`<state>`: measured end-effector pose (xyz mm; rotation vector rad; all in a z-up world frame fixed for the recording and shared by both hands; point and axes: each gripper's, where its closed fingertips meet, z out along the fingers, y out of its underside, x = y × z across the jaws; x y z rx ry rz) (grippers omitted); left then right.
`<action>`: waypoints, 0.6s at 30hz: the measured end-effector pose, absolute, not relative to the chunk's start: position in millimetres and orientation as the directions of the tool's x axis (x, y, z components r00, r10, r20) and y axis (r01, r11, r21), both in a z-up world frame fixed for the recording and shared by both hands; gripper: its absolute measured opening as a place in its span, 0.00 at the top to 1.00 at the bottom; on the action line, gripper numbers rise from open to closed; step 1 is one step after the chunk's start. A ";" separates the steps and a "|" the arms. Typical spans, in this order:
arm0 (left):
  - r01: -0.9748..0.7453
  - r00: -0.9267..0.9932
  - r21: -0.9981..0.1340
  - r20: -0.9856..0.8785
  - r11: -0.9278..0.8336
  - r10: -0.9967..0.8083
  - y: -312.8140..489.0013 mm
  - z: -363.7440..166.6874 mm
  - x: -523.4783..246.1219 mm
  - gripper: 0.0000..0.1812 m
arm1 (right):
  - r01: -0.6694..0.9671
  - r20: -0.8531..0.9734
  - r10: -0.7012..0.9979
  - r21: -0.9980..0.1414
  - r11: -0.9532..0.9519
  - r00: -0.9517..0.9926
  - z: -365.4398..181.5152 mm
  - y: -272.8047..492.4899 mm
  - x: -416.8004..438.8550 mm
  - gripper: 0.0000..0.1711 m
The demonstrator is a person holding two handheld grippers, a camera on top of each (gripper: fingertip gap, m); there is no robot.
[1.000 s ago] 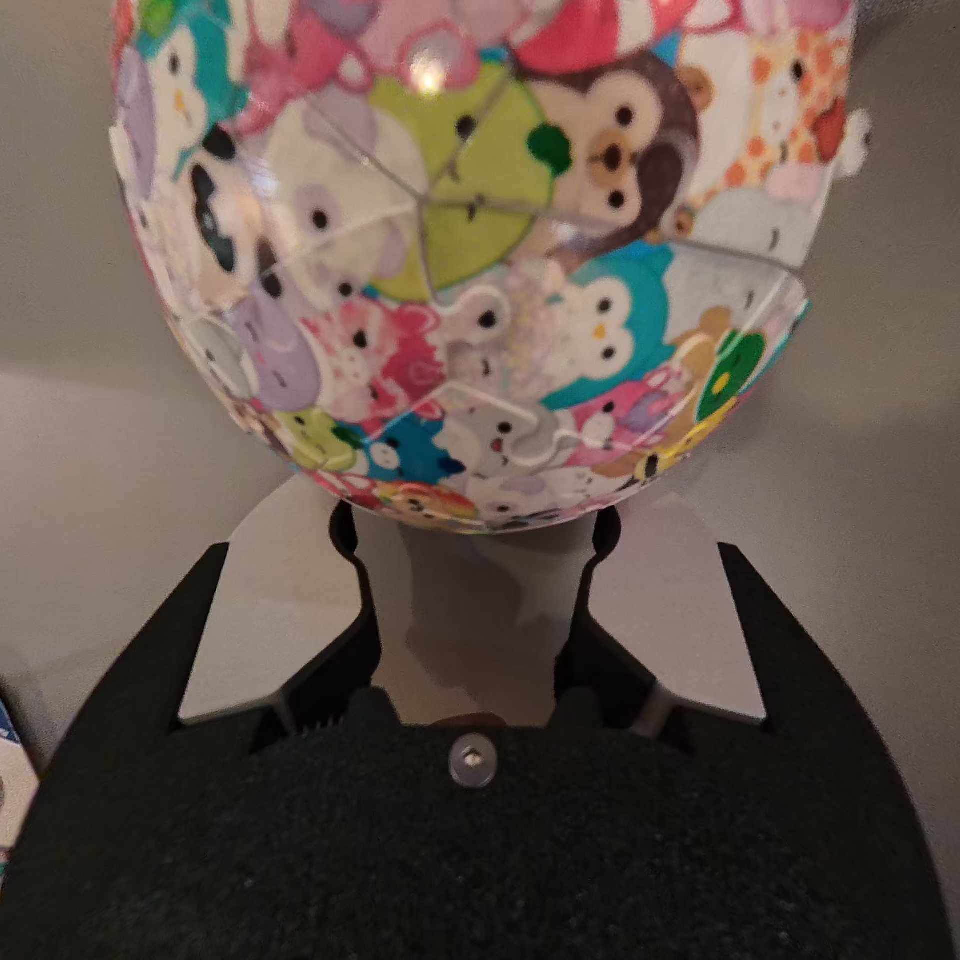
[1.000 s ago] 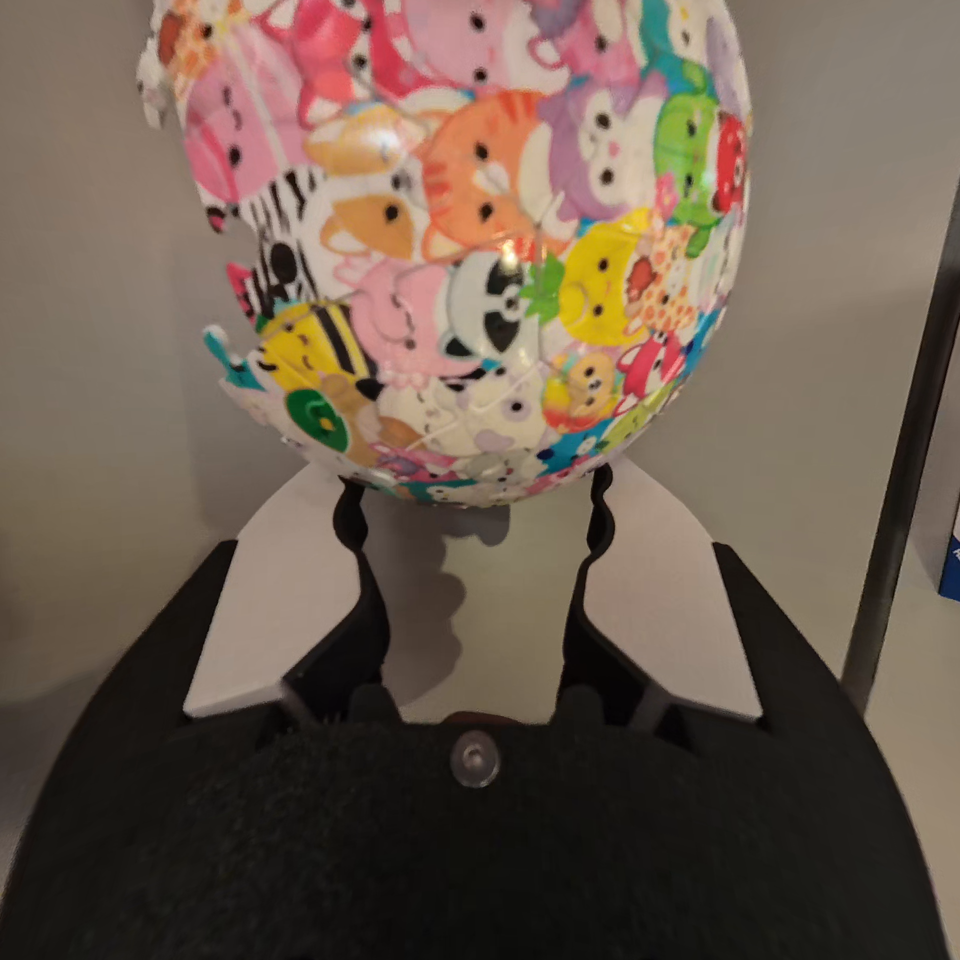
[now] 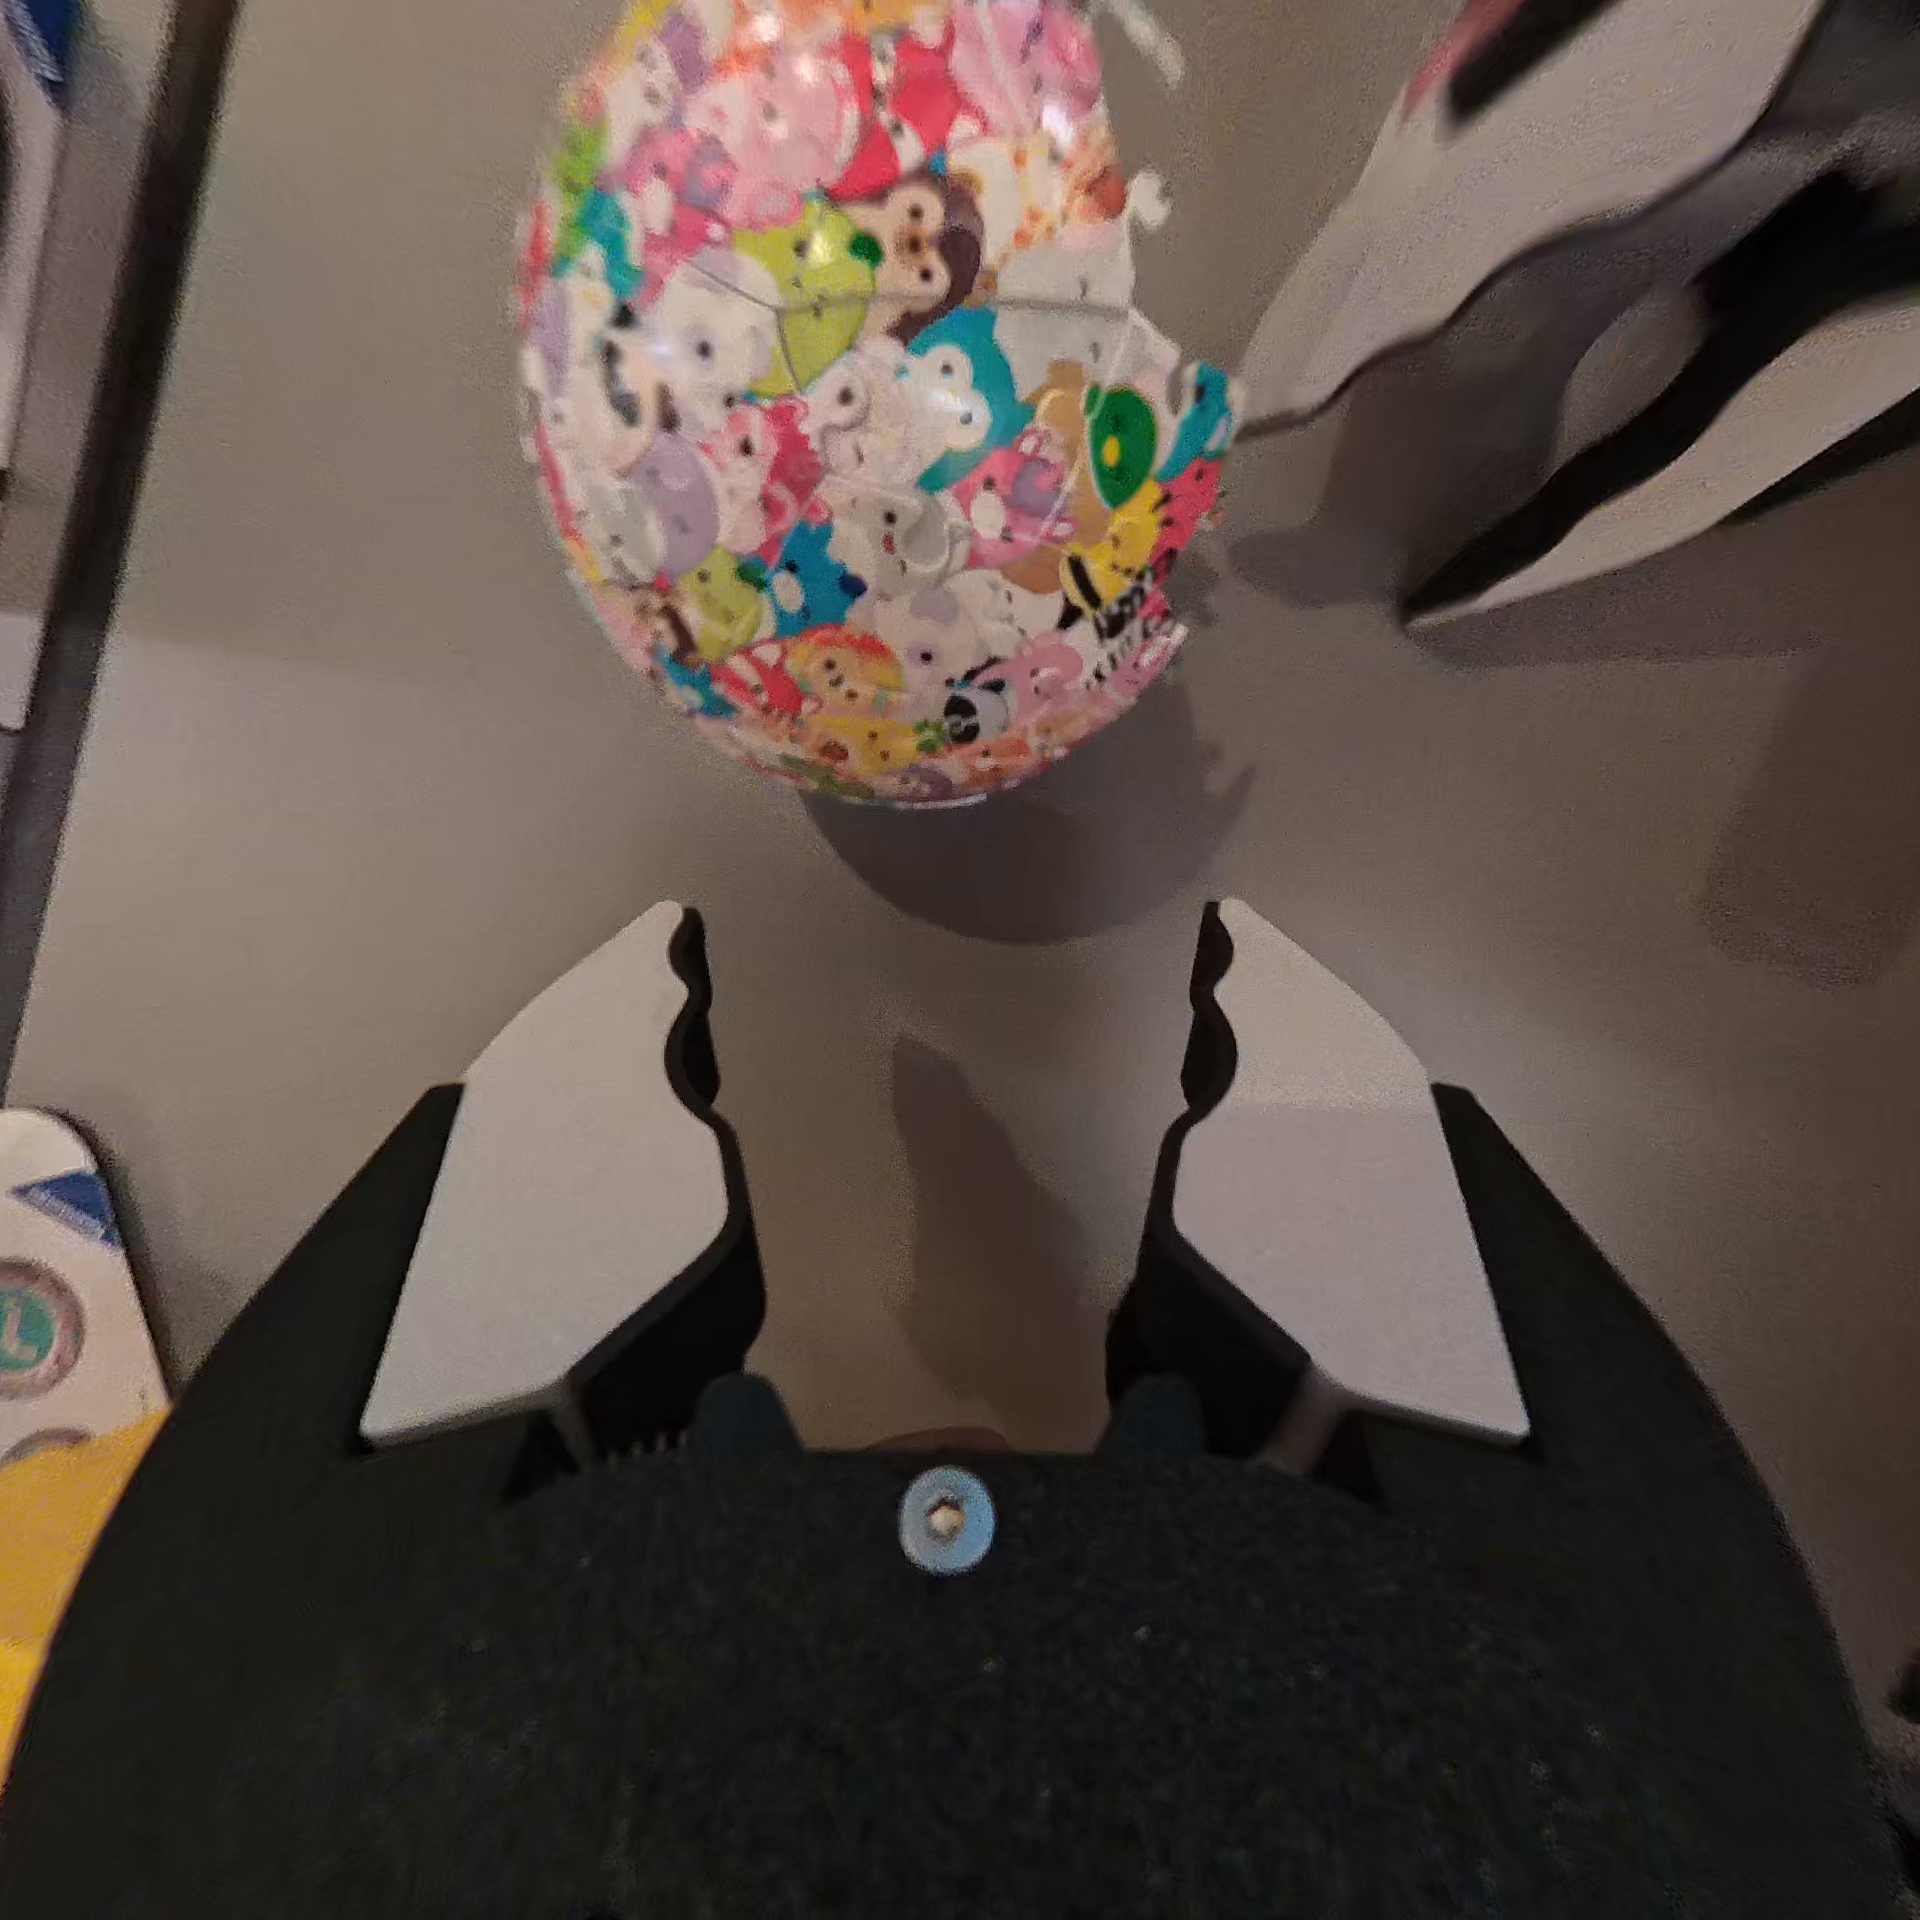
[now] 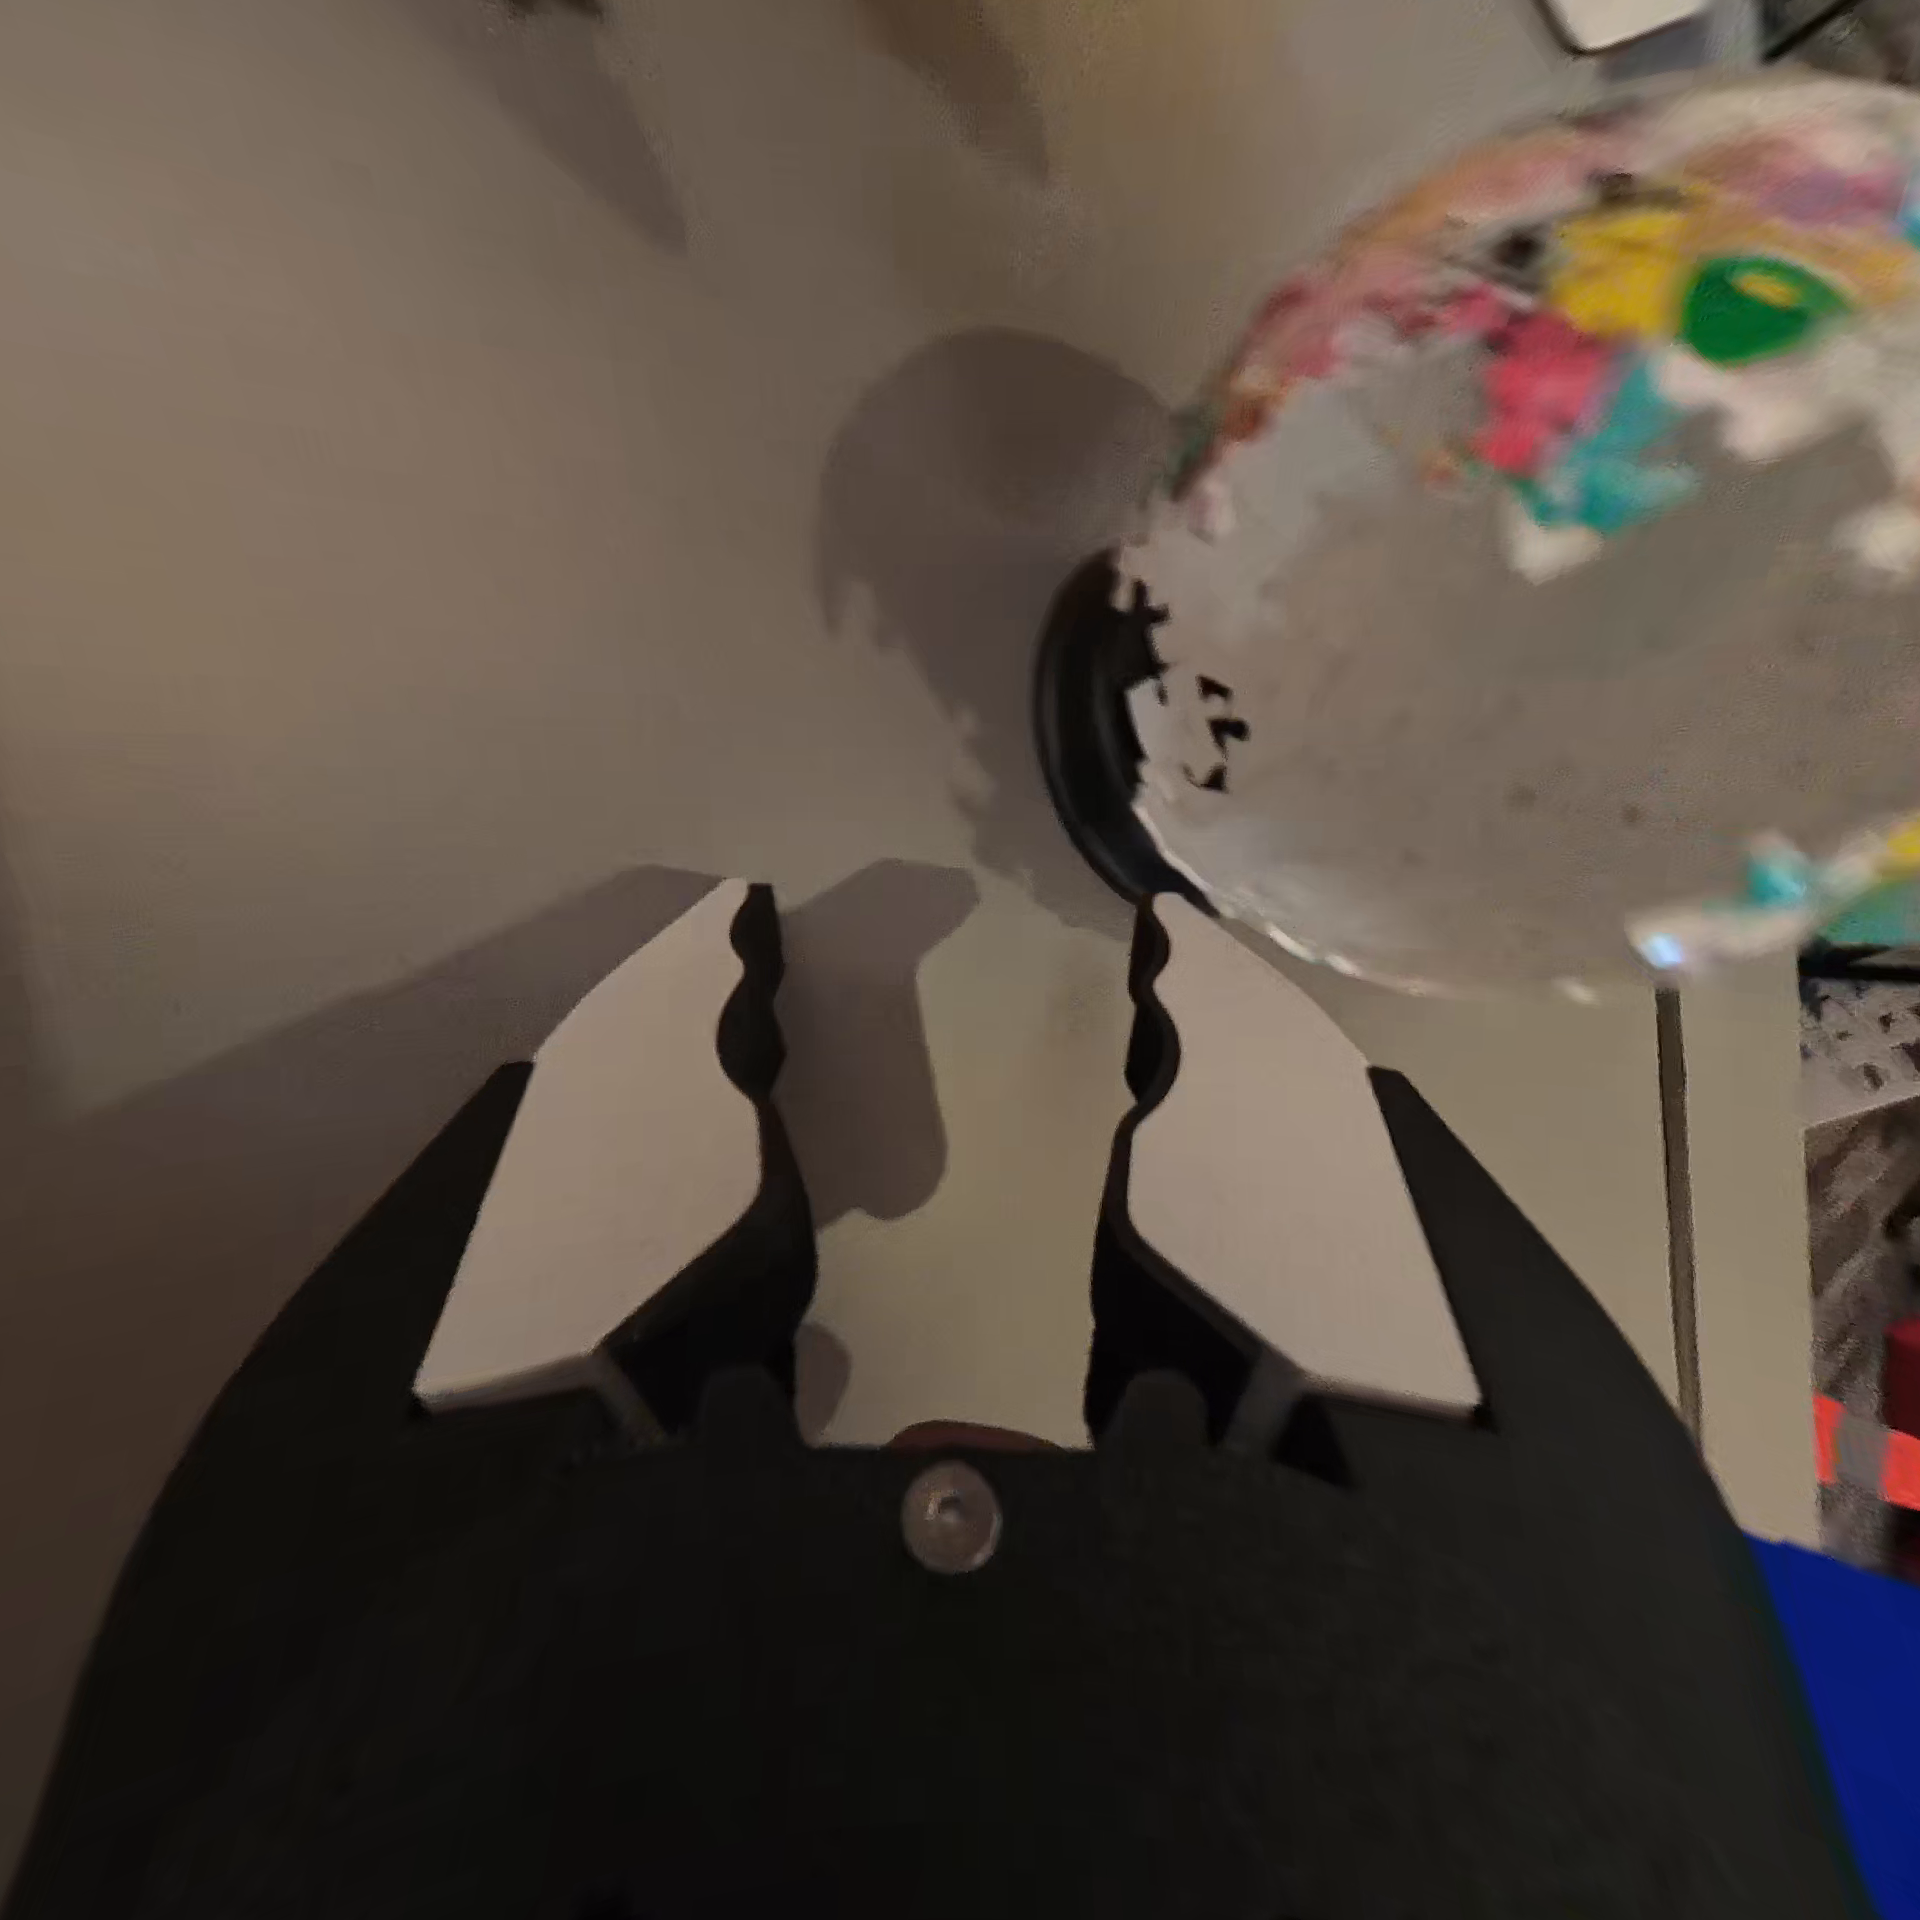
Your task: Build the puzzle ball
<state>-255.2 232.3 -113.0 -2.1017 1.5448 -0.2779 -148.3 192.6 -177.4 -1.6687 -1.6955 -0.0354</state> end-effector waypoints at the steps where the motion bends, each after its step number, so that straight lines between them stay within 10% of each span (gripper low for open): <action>1: -0.811 0.349 -0.539 -0.136 -0.226 -0.927 227.4 -101.3 -260.5 0.52 | 0.875 0.531 0.840 -0.453 0.170 0.112 -178.8 194.9 -154.0 0.67; 7: -0.666 0.504 -0.699 -0.165 -0.260 -0.848 201.1 -47.2 -297.8 0.56 | 0.862 0.470 0.871 -0.491 0.124 0.142 -168.3 202.1 -171.1 0.64; 18: -0.337 0.693 -0.879 0.012 -0.339 -0.720 171.8 -43.3 -277.5 0.61 | 0.640 0.431 0.696 -0.767 -0.053 0.575 -147.6 225.8 -168.5 1.00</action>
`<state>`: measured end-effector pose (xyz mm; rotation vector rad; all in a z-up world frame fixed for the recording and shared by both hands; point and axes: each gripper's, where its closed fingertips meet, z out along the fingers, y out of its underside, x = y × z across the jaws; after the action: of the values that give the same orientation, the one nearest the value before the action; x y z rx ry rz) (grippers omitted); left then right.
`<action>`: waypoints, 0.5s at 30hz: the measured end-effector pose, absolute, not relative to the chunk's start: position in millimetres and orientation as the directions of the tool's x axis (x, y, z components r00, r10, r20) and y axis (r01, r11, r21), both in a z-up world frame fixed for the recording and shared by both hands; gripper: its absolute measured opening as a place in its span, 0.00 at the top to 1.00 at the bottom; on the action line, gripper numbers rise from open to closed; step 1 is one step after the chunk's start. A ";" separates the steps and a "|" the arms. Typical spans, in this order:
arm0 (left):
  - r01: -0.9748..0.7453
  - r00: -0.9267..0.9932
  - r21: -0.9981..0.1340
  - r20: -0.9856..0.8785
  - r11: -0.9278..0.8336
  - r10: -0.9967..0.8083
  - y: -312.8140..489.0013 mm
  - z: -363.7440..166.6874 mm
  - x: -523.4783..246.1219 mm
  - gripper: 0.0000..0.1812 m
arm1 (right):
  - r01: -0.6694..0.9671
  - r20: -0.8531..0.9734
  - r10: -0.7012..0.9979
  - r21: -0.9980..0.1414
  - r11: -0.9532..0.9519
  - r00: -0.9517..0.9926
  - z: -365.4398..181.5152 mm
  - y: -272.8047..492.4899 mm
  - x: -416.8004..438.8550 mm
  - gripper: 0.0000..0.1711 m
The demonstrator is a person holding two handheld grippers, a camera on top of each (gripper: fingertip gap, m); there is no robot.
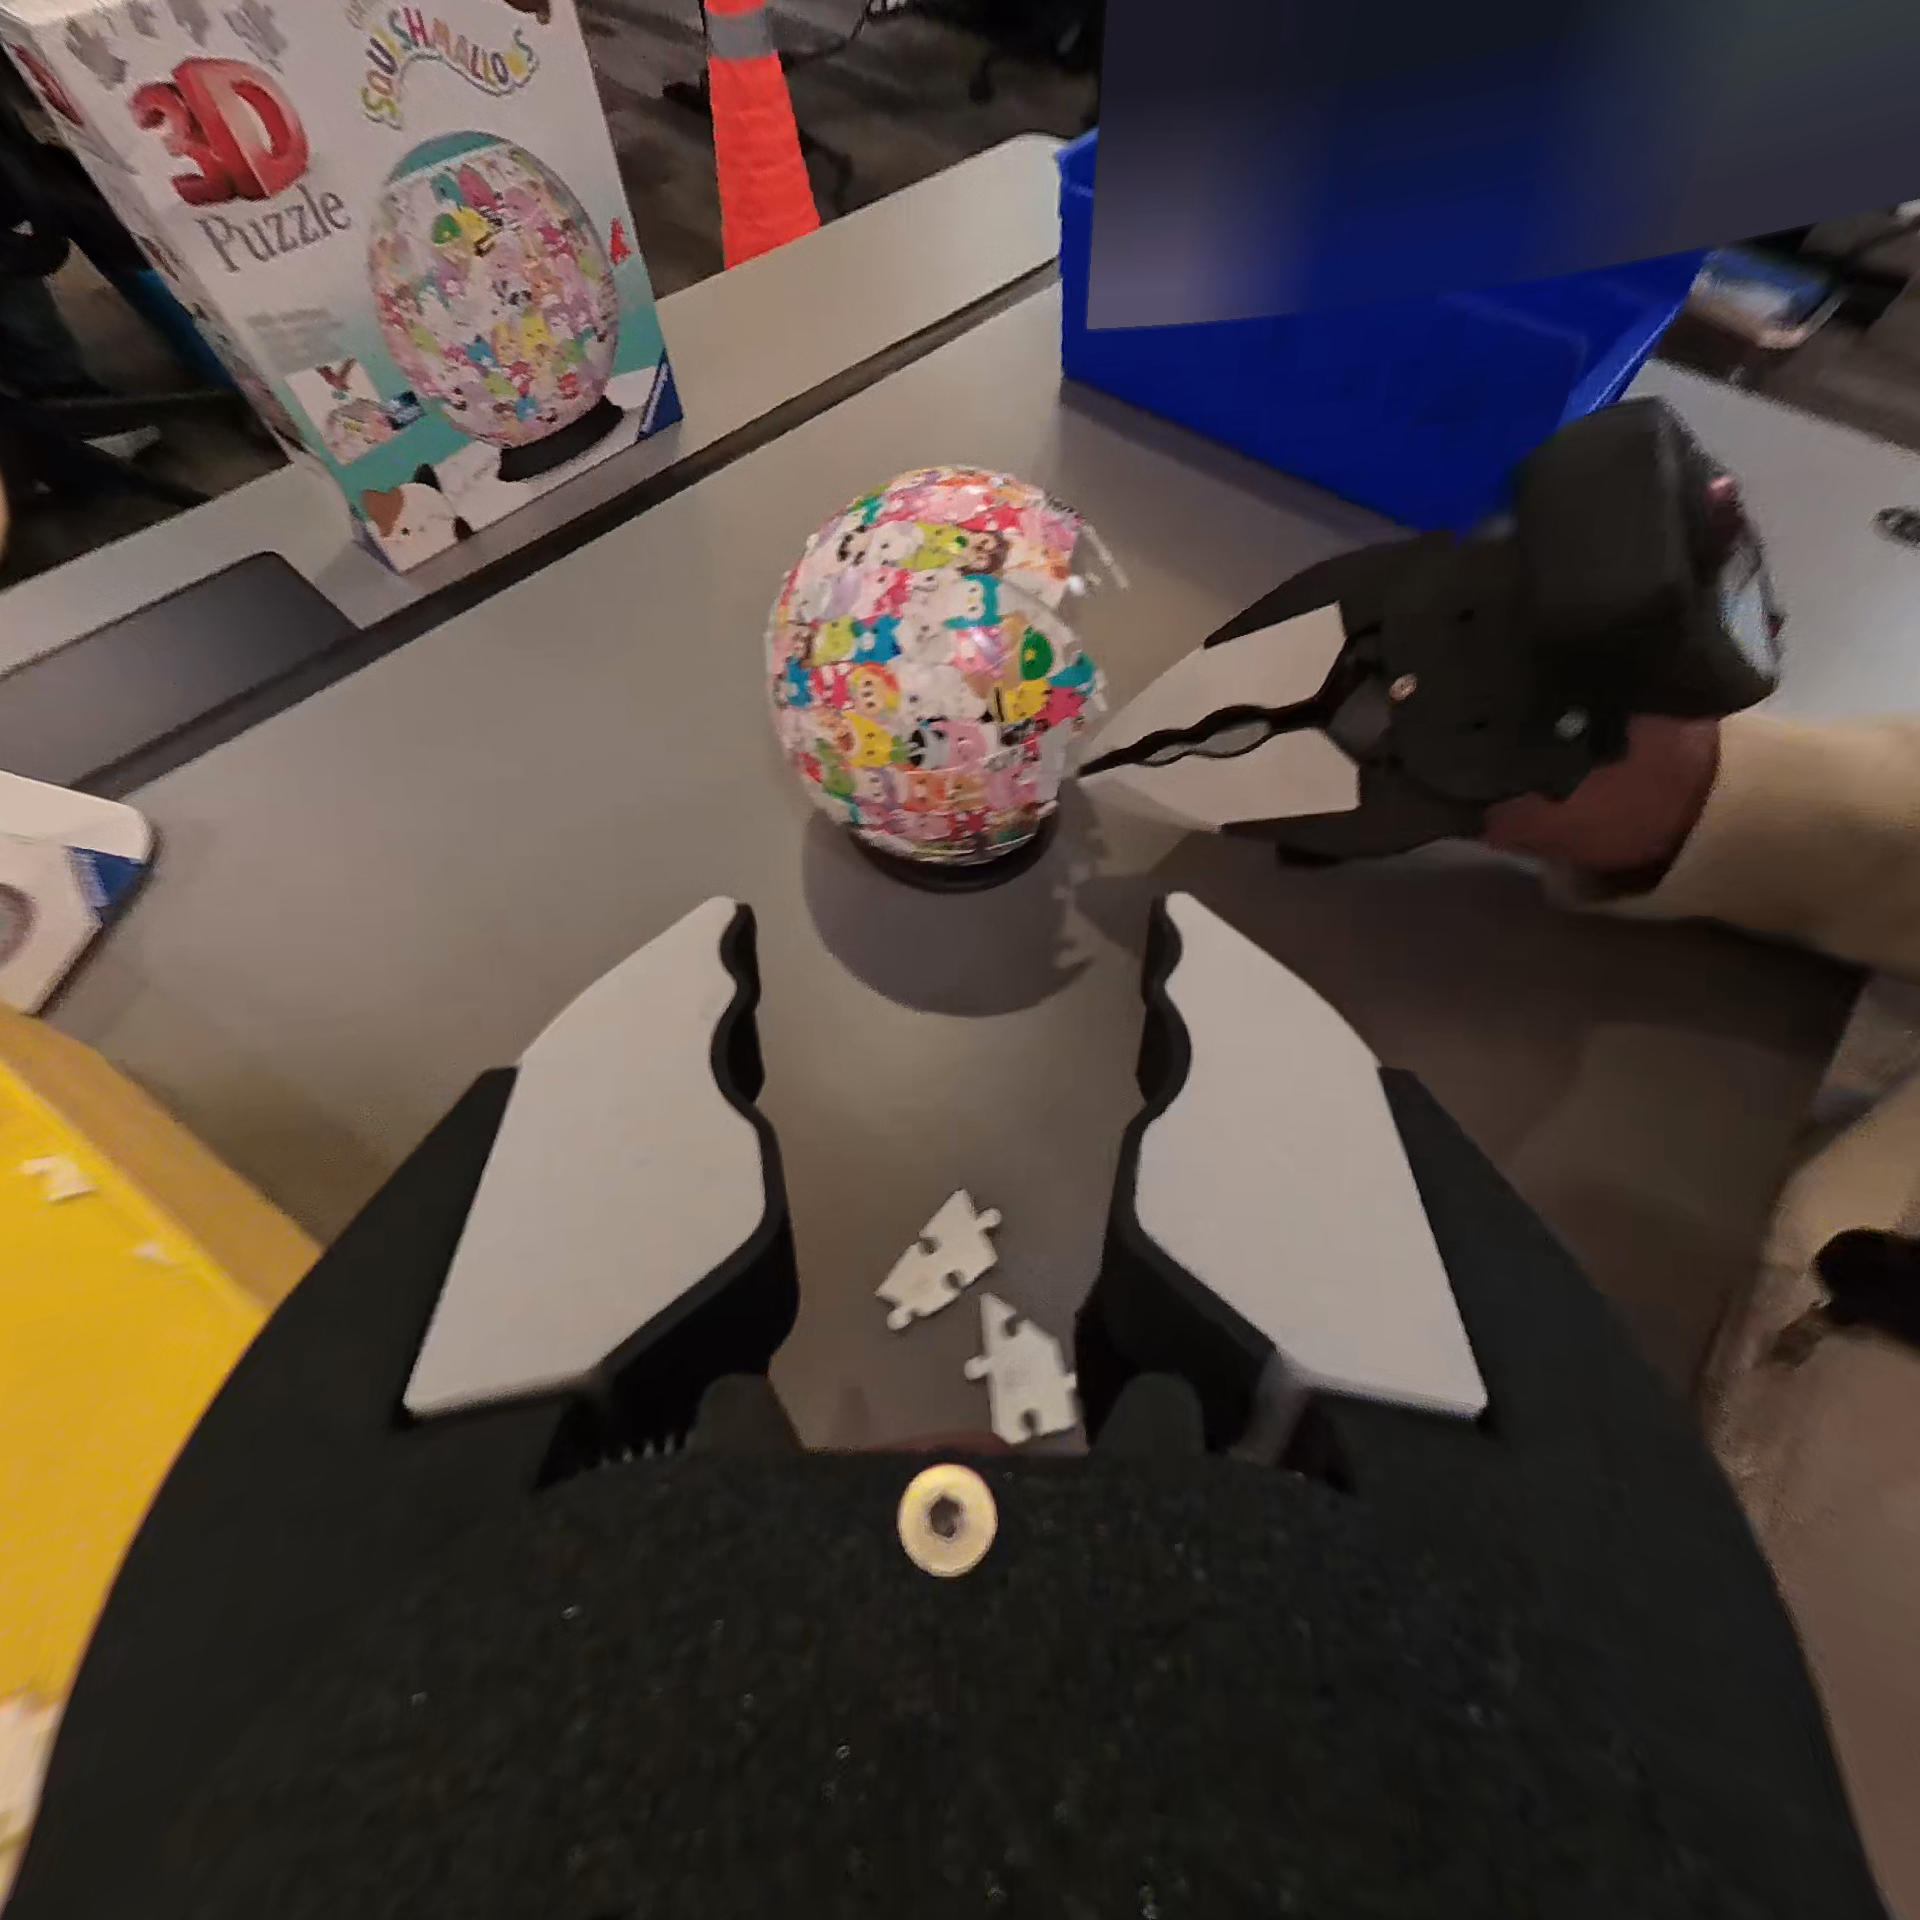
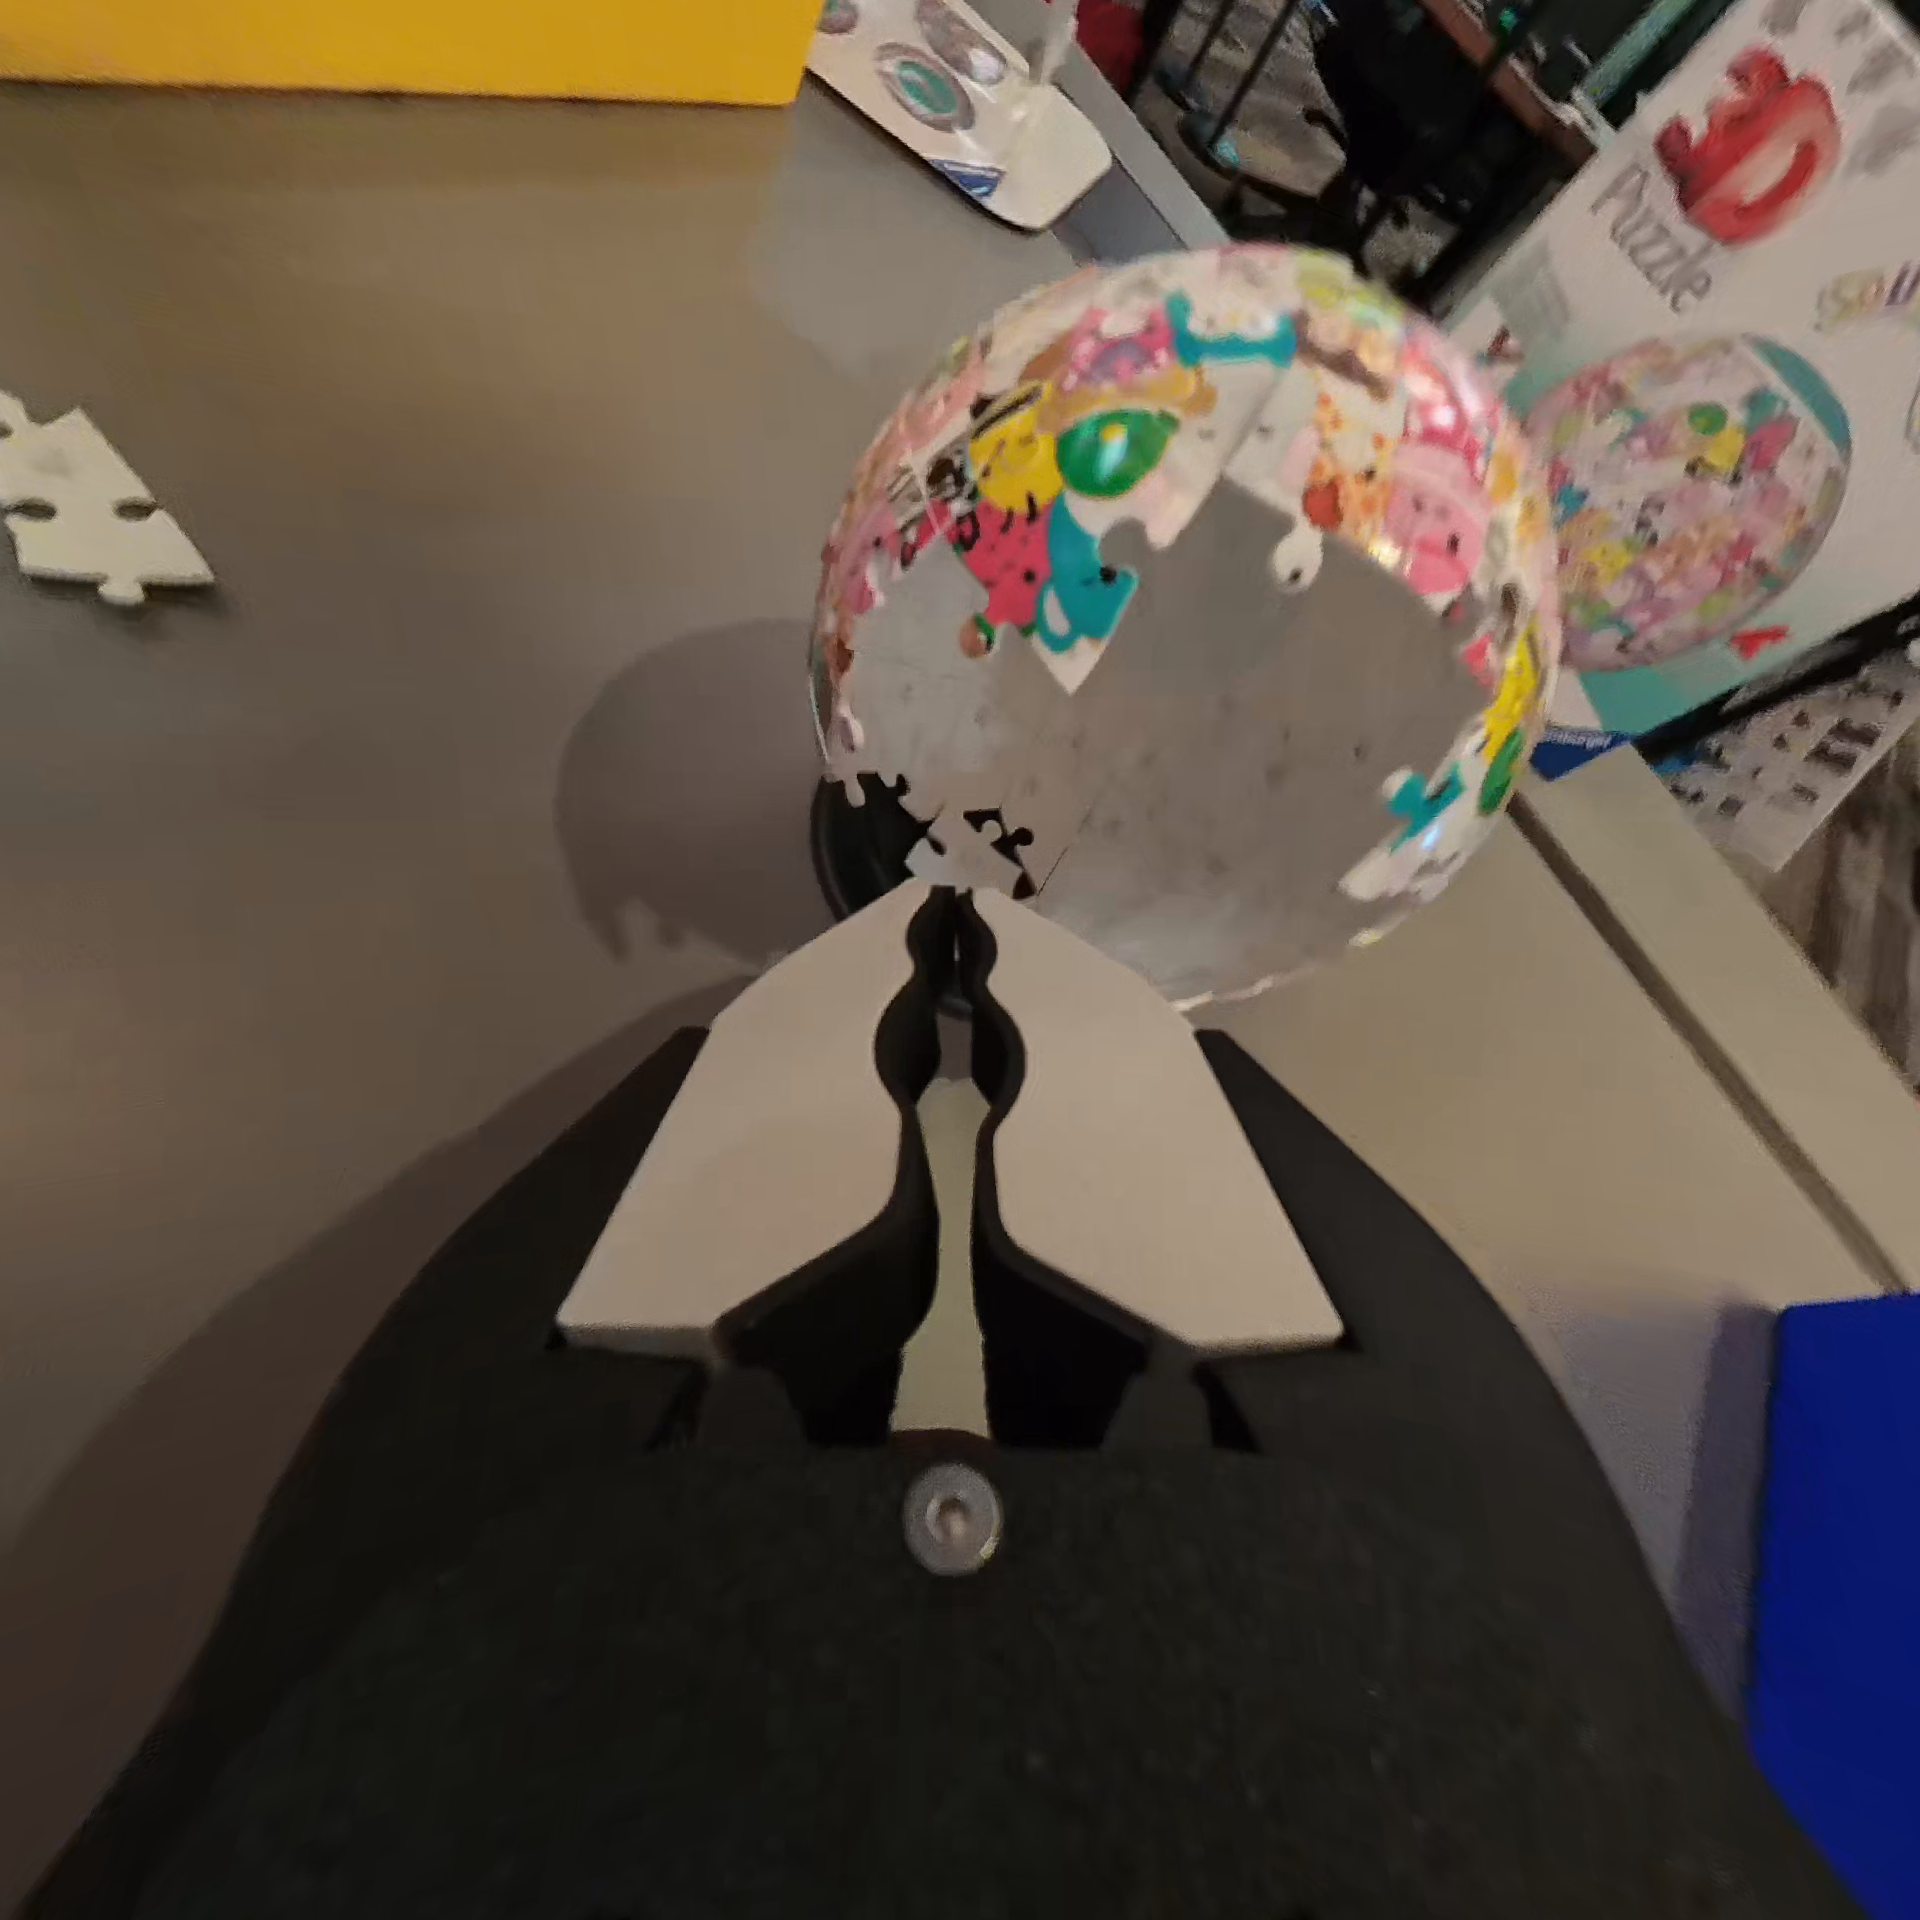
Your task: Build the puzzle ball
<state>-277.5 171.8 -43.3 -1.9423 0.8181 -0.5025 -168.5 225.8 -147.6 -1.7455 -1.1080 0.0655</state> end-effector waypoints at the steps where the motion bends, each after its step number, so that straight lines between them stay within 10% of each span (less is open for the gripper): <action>1: -0.311 0.691 -0.886 0.037 -0.344 -0.722 168.2 -47.1 -270.2 0.62 | 0.626 0.410 0.682 -0.774 -0.091 0.606 -151.2 227.2 -167.1 1.00; 15: -0.358 0.625 -0.854 0.081 -0.377 -0.777 116.7 -99.4 -222.2 0.69 | 0.644 0.327 0.656 -0.694 -0.322 0.680 -177.2 248.8 -180.3 0.98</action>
<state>-222.2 116.7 -99.4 -1.9801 0.8932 -0.6102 -180.3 248.8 -177.2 -2.0339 -1.0000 0.0175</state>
